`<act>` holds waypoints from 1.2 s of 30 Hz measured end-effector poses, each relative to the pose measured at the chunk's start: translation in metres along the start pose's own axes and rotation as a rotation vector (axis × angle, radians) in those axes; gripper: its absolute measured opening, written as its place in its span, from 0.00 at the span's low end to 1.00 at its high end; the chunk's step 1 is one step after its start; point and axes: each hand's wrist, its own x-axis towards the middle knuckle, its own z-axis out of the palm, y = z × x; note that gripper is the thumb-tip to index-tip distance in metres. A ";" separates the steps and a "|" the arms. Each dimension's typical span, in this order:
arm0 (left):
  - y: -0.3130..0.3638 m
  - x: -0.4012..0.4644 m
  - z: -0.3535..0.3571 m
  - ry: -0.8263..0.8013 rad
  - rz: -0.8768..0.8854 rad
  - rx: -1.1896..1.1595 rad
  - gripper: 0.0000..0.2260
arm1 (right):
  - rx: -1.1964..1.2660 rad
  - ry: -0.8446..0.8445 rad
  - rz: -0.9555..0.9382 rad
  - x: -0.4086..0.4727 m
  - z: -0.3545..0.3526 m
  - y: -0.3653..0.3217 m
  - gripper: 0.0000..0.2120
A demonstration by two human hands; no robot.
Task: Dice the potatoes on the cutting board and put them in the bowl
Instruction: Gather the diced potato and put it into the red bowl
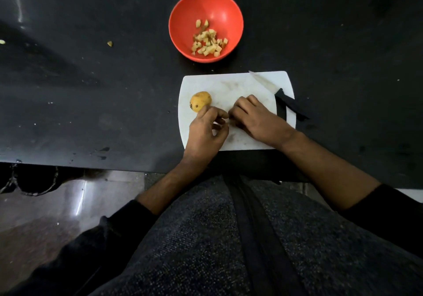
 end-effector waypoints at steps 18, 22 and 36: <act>0.028 0.020 0.015 0.068 -0.272 -0.301 0.11 | 1.393 0.698 1.019 0.031 -0.015 -0.017 0.11; 0.036 0.030 0.022 0.097 -0.437 -0.510 0.11 | 2.191 0.790 1.039 0.029 -0.026 -0.009 0.10; 0.068 0.108 -0.024 0.301 -0.407 -0.745 0.08 | 2.262 0.883 1.146 0.129 -0.068 0.004 0.15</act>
